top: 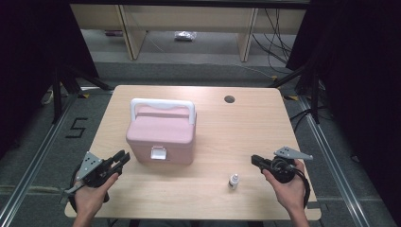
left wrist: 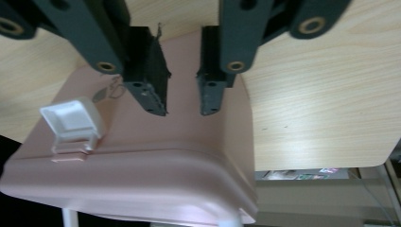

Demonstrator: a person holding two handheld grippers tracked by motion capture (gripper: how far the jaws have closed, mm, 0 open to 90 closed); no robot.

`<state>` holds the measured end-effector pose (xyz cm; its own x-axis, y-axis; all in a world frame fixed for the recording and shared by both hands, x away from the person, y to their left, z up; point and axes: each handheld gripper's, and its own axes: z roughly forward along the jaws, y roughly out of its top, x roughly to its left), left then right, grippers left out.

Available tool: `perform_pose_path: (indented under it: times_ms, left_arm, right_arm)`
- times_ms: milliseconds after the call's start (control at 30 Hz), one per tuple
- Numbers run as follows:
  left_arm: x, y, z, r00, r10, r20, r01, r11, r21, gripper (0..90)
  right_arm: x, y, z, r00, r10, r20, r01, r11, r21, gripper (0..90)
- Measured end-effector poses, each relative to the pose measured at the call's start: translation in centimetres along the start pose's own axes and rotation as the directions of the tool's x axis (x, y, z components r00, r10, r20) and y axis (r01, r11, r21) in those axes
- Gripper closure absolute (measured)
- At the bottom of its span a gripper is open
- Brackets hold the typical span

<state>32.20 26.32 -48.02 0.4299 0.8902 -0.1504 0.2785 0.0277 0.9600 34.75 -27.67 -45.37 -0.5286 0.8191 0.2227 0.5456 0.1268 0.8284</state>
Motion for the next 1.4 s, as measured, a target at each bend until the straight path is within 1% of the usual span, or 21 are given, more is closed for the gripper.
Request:
perform_pose_path:
  times_ms: [33,100,167,200,267,300,367,400,433,467,500,533,633,667,700,733,933,967,1000,1133,1400]
  left_arm:
    - [0.2,0.1,0.0,1.0,-0.002,-0.006,0.002,1.0,0.0,79.5]
    - [0.6,0.3,0.1,0.9998,0.001,-0.021,-0.001,1.0,-0.002,85.7]
    - [1.1,0.7,0.3,0.9988,0.007,-0.049,-0.007,1.0,-0.003,89.6]
    - [1.3,0.8,0.4,0.9986,0.003,-0.052,-0.003,1.0,0.001,89.8]
    - [1.8,1.2,0.9,0.998,0.013,-0.061,-0.012,0.9999,0.011,90.0]
    - [2.1,1.3,1.1,0.9979,0.015,-0.062,-0.014,0.9998,0.016,90.0]
    - [2.6,1.5,1.7,0.998,0.017,-0.061,-0.015,0.9996,0.024,90.0]
    - [2.9,1.7,2.1,0.9982,0.03,-0.052,-0.028,0.9991,0.03,90.0]
    - [3.2,1.8,2.5,0.9986,0.037,-0.037,-0.036,0.9988,0.032,90.0]
    - [3.4,2.0,2.8,0.9986,0.04,-0.033,-0.039,0.9987,0.032,90.0]
    - [3.7,2.2,3.1,0.9982,0.054,-0.029,-0.053,0.998,0.036,90.0]
    - [4.0,2.3,3.5,0.998,0.059,-0.025,-0.058,0.9975,0.041,90.0]
    - [4.9,2.9,4.5,0.9986,0.051,-0.017,-0.05,0.9975,0.05,90.0]
    - [5.1,3.0,4.8,0.9986,0.051,-0.011,-0.051,0.9976,0.048,90.0]
    - [5.2,3.1,5.0,0.9987,0.051,0.001,-0.051,0.9972,0.054,90.0]
    - [5.3,3.2,5.3,0.9984,0.056,0.009,-0.056,0.9972,0.05,90.0]
    - [5.4,3.7,6.2,0.9937,0.09,0.066,-0.096,0.9914,0.089,90.0]
    - [5.3,3.8,6.4,0.9928,0.096,0.072,-0.102,0.9902,0.095,90.0]
    - [5.3,3.8,6.5,0.9915,0.1,0.083,-0.107,0.99,0.092,90.0]
    - [5.1,3.9,7.1,0.9876,0.121,0.1,-0.131,0.9861,0.102,90.0]
    - [5.0,4.0,7.7,0.9867,0.111,0.118,-0.125,0.986,0.111,90.0]
  right_arm:
    - [-0.2,0.2,0.1,0.9998,-0.019,-0.004,0.019,1.0,-0.003,87.3]
    - [0.2,0.7,0.3,0.9998,0.015,-0.012,-0.015,1.0,0.001,90.0]
    - [-0.2,1.2,0.5,0.9988,-0.046,-0.015,0.046,0.999,-0.006,90.0]
    - [0.1,1.4,0.6,0.9998,-0.018,0.011,0.017,1.0,0.014,90.0]
    - [-0.1,1.8,0.7,0.9987,-0.052,0.005,0.051,0.999,0.006,90.0]
    - [0.2,1.9,0.8,0.9998,-0.018,-0.008,0.019,1.0,0.014,90.0]
    - [0.0,2.2,1.3,0.9983,-0.058,0.001,0.058,0.998,-0.004,90.0]
    - [0.4,2.4,1.4,0.9993,-0.037,-0.006,0.037,0.999,0.004,90.0]
    - [0.4,2.6,1.5,0.9971,-0.076,-0.002,0.076,0.997,0.006,90.0]
    - [0.8,2.7,1.6,0.9987,-0.048,-0.013,0.048,0.999,0.007,90.0]
    - [0.8,2.8,1.7,0.9974,-0.072,-0.008,0.072,0.997,-0.003,90.0]
    - [1.2,2.9,1.9,0.9989,-0.044,-0.017,0.044,0.999,0.003,90.0]
    - [1.7,3.3,2.2,0.9986,-0.046,-0.026,0.047,0.999,0.015,90.0]
    - [1.6,3.6,2.3,0.9952,-0.096,-0.019,0.096,0.995,0.003,90.0]
    - [1.9,3.6,2.4,0.9971,-0.073,-0.021,0.073,0.997,0.007,90.0]
    - [1.9,3.8,2.6,0.9956,-0.09,-0.028,0.09,0.996,0.003,90.0]
    - [2.6,4.7,3.4,0.9955,-0.086,-0.04,0.088,0.995,0.046,90.0]
    - [2.4,4.8,3.6,0.9919,-0.122,-0.037,0.123,0.992,0.032,90.0]
    - [2.4,4.9,3.8,0.9904,-0.125,-0.058,0.127,0.991,0.031,90.0]
    - [2.9,5.2,4.3,0.9909,-0.121,-0.059,0.123,0.992,0.037,90.0]
    - [3.4,5.7,5.3,0.9878,-0.14,-0.069,0.144,0.988,0.055,90.0]
